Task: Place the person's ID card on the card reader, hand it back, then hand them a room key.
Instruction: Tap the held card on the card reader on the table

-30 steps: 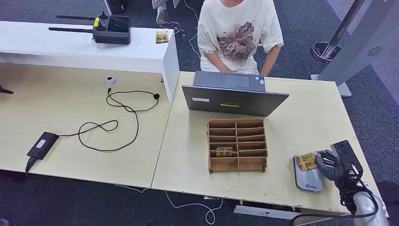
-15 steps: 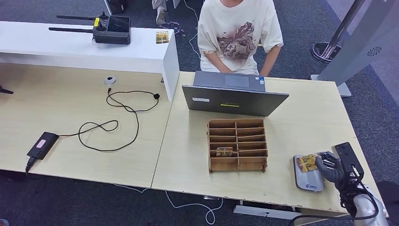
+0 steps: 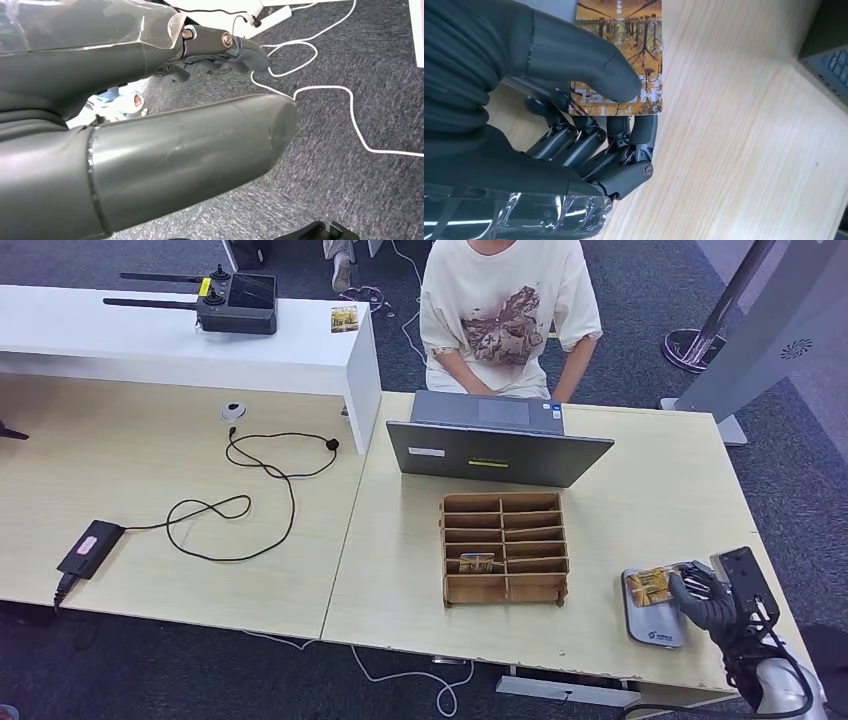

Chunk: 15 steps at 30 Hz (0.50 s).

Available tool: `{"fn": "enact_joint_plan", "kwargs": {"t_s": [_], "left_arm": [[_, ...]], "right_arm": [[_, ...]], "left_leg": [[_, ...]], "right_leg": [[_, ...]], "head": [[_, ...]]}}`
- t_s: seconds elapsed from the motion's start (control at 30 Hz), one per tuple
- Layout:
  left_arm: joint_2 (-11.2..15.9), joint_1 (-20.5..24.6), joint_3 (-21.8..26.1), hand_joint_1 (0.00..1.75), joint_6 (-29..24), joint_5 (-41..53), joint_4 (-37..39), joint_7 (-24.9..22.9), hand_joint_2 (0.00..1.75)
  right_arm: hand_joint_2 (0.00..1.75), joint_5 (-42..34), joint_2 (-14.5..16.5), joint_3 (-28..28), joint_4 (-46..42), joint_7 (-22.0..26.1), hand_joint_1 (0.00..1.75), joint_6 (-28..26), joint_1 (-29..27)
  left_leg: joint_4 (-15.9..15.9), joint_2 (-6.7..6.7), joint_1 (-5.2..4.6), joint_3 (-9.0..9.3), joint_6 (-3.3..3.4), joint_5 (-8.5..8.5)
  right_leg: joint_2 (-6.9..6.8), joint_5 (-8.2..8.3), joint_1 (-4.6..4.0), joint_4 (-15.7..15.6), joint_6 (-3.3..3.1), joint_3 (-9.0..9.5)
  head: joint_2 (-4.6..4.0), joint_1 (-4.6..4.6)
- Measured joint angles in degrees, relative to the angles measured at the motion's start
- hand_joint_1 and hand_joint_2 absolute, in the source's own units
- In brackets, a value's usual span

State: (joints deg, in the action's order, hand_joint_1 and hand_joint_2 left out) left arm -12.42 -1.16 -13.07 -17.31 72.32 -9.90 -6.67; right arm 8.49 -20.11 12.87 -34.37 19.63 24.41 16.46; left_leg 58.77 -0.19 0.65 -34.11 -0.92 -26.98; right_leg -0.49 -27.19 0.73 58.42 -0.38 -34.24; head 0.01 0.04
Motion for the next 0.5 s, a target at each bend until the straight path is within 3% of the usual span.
{"fn": "enact_joint_plan", "kwargs": {"t_s": [0.5], "left_arm": [[-0.37,-0.02,0.0,0.0,-0.31,-0.16,0.0,-0.75,0.0]], "right_arm": [[1.75,-3.39,0.73,0.49,-12.08,1.03,1.75,2.18,-2.64]], "left_leg": [[0.0,0.0,-0.01,-0.01,0.0,0.0]], "right_leg": [[0.0,0.0,0.01,0.0,0.0,0.0]], "head": [[0.01,0.01]]}}
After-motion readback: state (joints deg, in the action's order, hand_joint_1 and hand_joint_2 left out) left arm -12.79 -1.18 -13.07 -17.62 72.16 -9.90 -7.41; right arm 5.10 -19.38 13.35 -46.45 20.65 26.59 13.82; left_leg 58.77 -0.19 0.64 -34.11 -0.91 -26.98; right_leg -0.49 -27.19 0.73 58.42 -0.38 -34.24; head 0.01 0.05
